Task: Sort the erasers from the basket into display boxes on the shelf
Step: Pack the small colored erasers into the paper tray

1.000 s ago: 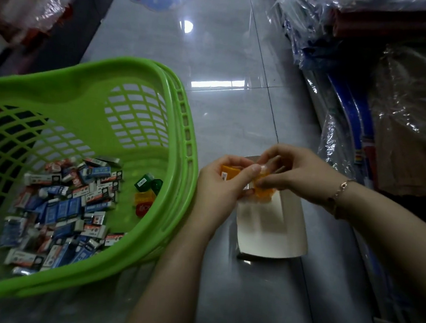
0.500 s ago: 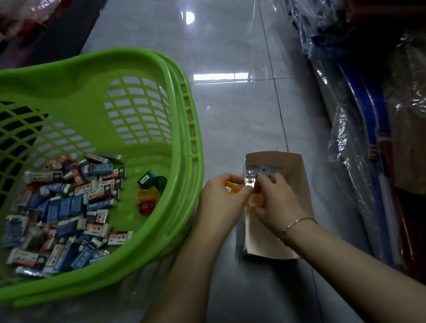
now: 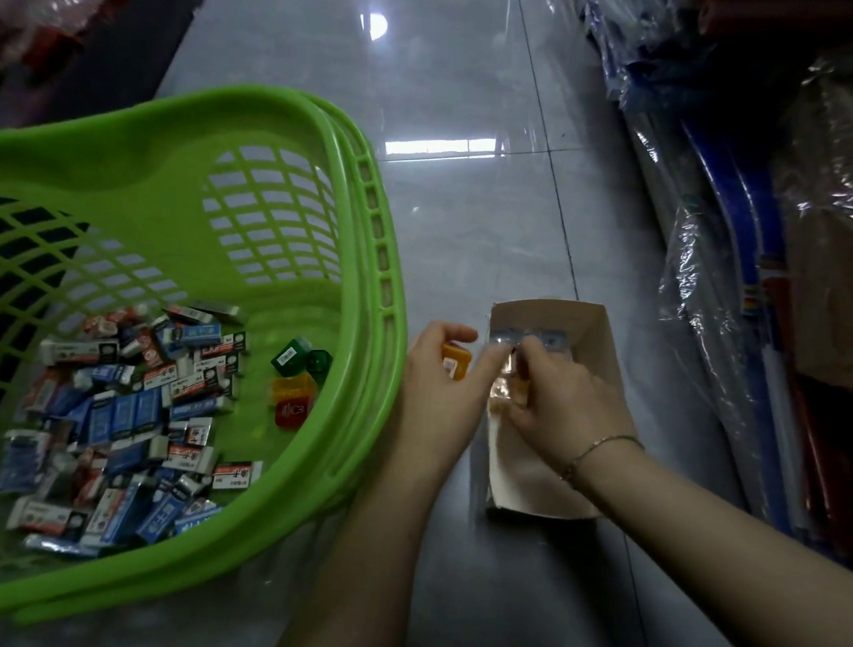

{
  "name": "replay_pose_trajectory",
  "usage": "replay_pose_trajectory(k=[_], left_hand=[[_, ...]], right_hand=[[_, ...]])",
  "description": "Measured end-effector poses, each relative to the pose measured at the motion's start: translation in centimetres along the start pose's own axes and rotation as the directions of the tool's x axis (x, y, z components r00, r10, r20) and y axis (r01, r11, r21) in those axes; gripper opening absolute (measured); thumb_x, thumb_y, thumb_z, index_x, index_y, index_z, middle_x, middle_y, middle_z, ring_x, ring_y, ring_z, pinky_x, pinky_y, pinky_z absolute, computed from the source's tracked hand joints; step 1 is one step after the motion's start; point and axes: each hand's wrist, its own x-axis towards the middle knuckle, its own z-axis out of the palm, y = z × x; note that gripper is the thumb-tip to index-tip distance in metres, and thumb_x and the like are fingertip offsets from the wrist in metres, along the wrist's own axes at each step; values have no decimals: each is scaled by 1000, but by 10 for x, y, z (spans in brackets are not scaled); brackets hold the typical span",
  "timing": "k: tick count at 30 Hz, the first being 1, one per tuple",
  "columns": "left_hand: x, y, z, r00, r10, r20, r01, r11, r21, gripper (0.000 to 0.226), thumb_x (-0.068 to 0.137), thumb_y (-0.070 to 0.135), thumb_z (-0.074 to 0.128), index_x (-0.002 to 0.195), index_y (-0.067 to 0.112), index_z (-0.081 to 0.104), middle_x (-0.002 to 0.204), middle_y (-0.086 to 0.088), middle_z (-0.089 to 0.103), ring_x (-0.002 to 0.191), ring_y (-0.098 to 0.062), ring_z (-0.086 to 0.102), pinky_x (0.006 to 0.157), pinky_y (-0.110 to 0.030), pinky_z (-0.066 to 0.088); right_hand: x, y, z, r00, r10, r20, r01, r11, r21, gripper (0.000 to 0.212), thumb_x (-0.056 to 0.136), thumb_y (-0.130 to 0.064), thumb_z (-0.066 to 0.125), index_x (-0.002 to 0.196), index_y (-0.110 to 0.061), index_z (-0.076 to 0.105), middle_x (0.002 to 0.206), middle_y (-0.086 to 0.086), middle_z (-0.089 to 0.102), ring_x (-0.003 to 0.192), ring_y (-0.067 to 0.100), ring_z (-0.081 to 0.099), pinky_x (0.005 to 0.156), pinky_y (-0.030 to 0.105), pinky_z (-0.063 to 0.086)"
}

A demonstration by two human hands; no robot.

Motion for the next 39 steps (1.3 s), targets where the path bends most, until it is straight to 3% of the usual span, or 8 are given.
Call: replay_pose_trajectory(k=[3,6,10,16,25,30,36,39], left_hand=[[-2,11,3,1000,15,11,-13,990,-139,17,94,12,49,107,9,59,100,-8,61,86,-17,56,82,-39,50],[-3,22,11,992,-88,92,122,869,-480,20,96,10,42,102,9,62,87,-5,63,77,-13,61,67,-27,52],[-4,34,14,954,-183,237,298,505,-810,21,96,19,49,104,7,63,92,-10,65,75,-16,67,61,-24,55],[-6,36,9,968,-82,237,237,613,-754,25,84,20,59,108,16,66,94,0,73,85,-10,68,76,-23,53],[-9,33,8,973,-163,162,224,823,-522,12,82,13,71,88,7,63,86,-9,68,73,-12,66,63,-19,53],[-12,30,9,993,-82,90,108,934,-341,16,80,19,74,78,9,61,80,-9,66,77,-20,66,73,-33,57],[-10,23,1,995,61,75,-52,991,-122,10,80,17,74,76,11,66,75,0,67,75,-11,64,74,-32,53],[-6,13,1,992,112,-59,-106,989,104,16,79,20,73,94,19,66,102,1,63,96,-11,60,81,-29,50]], right_hand=[[2,-1,-20,991,131,-33,-107,908,406,19,79,-15,61,80,-18,42,70,5,55,63,24,55,56,33,45],[5,-9,-49,971,183,152,-215,402,890,13,83,0,55,77,-11,53,65,10,56,46,14,57,44,25,49],[5,-14,-78,953,43,300,-302,214,929,6,87,-5,54,92,-7,57,85,14,65,68,22,65,58,33,58],[-1,-10,-92,925,2,380,-380,36,924,35,80,8,60,112,-3,54,94,21,67,82,32,66,72,36,58],[-6,-4,-92,940,241,240,-274,119,954,18,81,-8,66,96,-1,58,78,11,66,65,19,66,60,23,56],[-5,8,-90,931,142,335,-349,82,934,19,77,-3,68,96,-4,64,87,12,73,79,21,72,66,23,58],[-2,15,-86,935,160,318,-354,328,876,19,78,3,66,94,-7,63,88,13,69,74,19,71,65,21,58],[-2,18,-73,983,160,95,-184,748,638,17,82,2,64,98,-3,63,80,6,63,66,7,65,65,17,55]])
